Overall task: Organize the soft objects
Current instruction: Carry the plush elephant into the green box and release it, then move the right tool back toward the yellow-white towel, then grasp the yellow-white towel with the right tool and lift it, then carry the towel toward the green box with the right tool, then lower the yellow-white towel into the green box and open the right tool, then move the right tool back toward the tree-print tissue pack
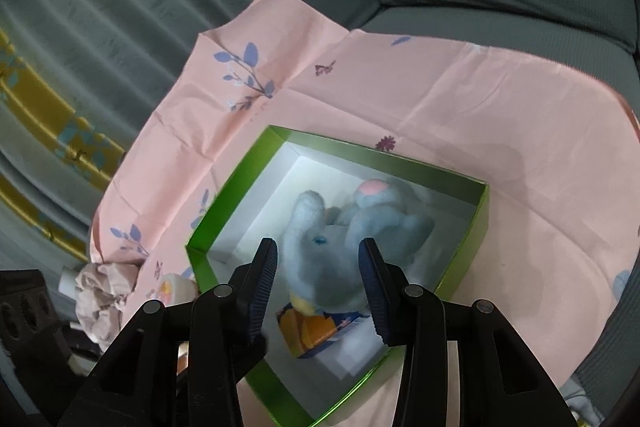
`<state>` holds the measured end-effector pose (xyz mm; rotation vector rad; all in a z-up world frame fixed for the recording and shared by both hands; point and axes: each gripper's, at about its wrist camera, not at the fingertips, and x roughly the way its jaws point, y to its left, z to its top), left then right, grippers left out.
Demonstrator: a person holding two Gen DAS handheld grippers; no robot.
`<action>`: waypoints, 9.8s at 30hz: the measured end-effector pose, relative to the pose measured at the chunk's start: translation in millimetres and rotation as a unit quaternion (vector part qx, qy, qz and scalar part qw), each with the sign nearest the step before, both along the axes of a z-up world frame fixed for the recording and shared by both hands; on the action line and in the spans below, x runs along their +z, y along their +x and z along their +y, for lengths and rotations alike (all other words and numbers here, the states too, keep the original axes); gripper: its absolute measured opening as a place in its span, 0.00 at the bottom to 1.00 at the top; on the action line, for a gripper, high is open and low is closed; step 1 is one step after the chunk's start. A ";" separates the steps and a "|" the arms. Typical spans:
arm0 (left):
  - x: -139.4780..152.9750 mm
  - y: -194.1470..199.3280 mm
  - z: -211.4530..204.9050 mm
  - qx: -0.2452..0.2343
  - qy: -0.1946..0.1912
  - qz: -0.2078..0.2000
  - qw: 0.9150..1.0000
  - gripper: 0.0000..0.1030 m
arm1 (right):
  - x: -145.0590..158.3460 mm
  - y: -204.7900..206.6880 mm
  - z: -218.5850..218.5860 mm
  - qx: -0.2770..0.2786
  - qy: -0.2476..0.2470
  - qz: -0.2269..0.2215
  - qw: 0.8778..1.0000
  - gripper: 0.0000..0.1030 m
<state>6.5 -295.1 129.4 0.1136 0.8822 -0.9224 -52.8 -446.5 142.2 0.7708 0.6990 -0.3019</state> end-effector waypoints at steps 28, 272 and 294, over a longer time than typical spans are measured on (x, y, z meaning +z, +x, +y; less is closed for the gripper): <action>-8.9 -26.8 296.9 0.328 -0.031 0.032 0.944 0.99 | 30.4 8.1 139.2 0.169 -0.052 0.009 0.984 0.85; 27.7 41.4 54.0 0.106 -0.036 -0.016 0.994 0.76 | -7.0 41.8 -4.9 0.017 0.085 -0.124 0.988 0.70; -68.4 2.5 260.1 0.329 0.030 0.063 0.942 0.86 | -5.3 6.5 194.8 0.192 -0.148 -0.028 0.970 0.86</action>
